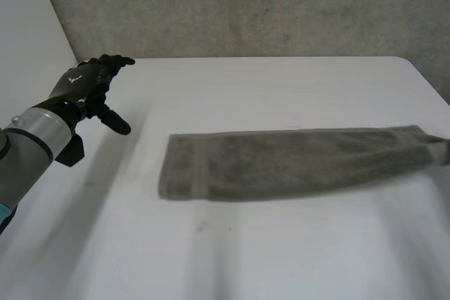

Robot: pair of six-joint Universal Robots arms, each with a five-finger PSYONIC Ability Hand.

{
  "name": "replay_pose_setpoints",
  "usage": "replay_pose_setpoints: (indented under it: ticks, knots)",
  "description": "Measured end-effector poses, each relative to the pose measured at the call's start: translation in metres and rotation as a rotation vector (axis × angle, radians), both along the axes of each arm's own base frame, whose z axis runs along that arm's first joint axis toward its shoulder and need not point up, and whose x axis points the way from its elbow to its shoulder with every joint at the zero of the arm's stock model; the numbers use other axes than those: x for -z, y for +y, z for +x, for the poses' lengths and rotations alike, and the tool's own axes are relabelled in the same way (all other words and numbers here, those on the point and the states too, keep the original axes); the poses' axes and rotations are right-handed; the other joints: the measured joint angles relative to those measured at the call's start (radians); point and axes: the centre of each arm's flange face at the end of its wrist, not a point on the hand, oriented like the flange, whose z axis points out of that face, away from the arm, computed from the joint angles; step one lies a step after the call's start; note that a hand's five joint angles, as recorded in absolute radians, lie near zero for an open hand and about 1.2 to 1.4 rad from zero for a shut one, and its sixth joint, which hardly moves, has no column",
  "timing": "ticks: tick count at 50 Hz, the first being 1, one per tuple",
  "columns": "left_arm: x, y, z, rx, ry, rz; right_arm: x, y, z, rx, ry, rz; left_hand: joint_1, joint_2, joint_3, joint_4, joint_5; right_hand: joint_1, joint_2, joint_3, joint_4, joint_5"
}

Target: Fold the towel.

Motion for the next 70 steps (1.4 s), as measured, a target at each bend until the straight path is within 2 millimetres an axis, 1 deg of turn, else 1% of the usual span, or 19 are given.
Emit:
replay_pose_setpoints:
  ticks: [4,8,15,18,20,25,28,32,33,37,38,42,47,51,55,57,61,64,70]
  knots:
    - [0.000,0.000,0.000,0.001,-0.001,0.000,-0.011,-0.004,-0.006,0.005,0.042,-0.009,0.000,0.000,0.000,0.000,0.000,0.000,0.000,0.000,0.000,0.001]
    - [0.000,0.001,-0.001,0.001,-0.001,0.001,-0.025,-0.007,0.013,-0.034,0.037,-0.045,0.001,0.000,0.000,0.000,0.000,0.009,0.003,0.000,0.001,0.002]
    - [0.001,0.001,0.000,0.000,-0.002,0.002,-0.061,0.011,0.120,-0.261,-0.085,-0.153,0.001,0.000,0.000,0.000,0.000,0.009,0.003,0.000,0.001,0.004]
    - [0.001,0.001,0.000,-0.001,-0.002,0.005,-0.072,0.042,0.194,-0.442,-0.148,-0.189,0.001,0.000,0.000,0.000,0.000,0.011,0.003,0.000,0.001,0.005]
    - [0.002,0.001,0.001,-0.002,-0.002,0.006,-0.073,0.060,0.228,-0.529,-0.169,-0.201,0.001,0.000,0.000,0.000,0.000,0.011,0.003,0.000,0.001,0.006]
    - [0.003,0.002,0.001,-0.002,-0.004,0.008,-0.054,0.119,0.309,-0.760,-0.206,-0.197,0.001,0.000,0.000,0.000,0.000,0.011,0.003,0.000,0.002,0.006]
    - [0.003,0.002,0.000,-0.001,-0.004,0.009,-0.039,0.138,0.329,-0.823,-0.208,-0.177,0.001,0.000,0.000,0.000,0.000,0.011,0.003,0.001,0.002,0.006]
    - [0.004,0.002,0.000,0.001,-0.006,0.011,-0.002,0.173,0.359,-0.925,-0.196,-0.106,0.001,0.000,0.000,0.000,0.000,0.011,0.003,0.004,0.002,0.006]
    - [0.004,0.003,0.000,0.002,-0.007,0.012,0.024,0.193,0.371,-0.973,-0.178,-0.050,0.001,0.000,0.000,0.000,0.000,0.002,-0.026,-0.021,-0.025,-0.012]
    - [0.005,0.003,-0.001,0.004,-0.009,0.015,0.045,0.207,0.377,-1.003,-0.160,-0.005,0.001,0.000,0.000,0.000,0.000,-0.145,-0.241,-0.245,-0.232,-0.185]
    - [0.006,0.003,-0.001,0.005,-0.010,0.017,0.049,0.211,0.378,-1.008,-0.157,0.006,0.001,0.000,0.000,0.000,0.000,-0.411,-0.524,-0.504,-0.511,-0.453]
    - [0.007,0.003,-0.003,0.012,-0.010,0.017,0.038,0.208,0.376,-0.979,-0.174,-0.012,0.001,0.001,0.000,0.000,0.000,-0.706,-0.913,-0.925,-0.933,-0.877]
    - [0.005,0.005,-0.011,0.037,-0.008,0.006,0.005,0.190,0.363,-0.890,-0.241,-0.056,0.002,0.012,0.012,0.016,0.000,-0.724,-0.944,-0.969,-0.960,-0.912]
    - [0.004,0.009,-0.026,0.081,-0.006,-0.003,-0.028,0.164,0.333,-0.760,-0.334,-0.077,0.016,0.023,0.024,0.028,0.003,-0.724,-0.945,-0.969,-0.960,-0.913]
    - [0.006,0.014,-0.042,0.128,-0.006,0.000,-0.037,0.149,0.305,-0.668,-0.373,-0.057,0.022,0.029,0.029,0.032,0.004,-0.724,-0.945,-0.971,-0.961,-0.913]
    - [0.006,0.014,-0.042,0.128,-0.006,0.000,-0.037,0.149,0.305,-0.668,-0.373,-0.057,0.022,0.029,0.029,0.032,0.004,-0.724,-0.945,-0.971,-0.961,-0.913]
    - [0.025,0.027,-0.075,0.191,-0.026,0.032,-0.004,0.133,0.248,-0.490,-0.343,0.094,0.033,0.040,0.040,0.043,0.008,-0.724,-0.944,-0.972,-0.961,-0.915]
    - [0.044,0.033,-0.092,0.203,-0.069,0.055,0.017,0.129,0.222,-0.411,-0.319,0.163,0.034,0.041,0.041,0.045,0.017,-0.724,-0.945,-0.972,-0.961,-0.915]
    - [0.082,0.040,-0.112,0.204,-0.204,0.078,0.042,0.127,0.196,-0.342,-0.278,0.209,0.035,0.041,0.041,0.046,0.017,-0.640,-0.836,-0.845,-0.853,-0.810]
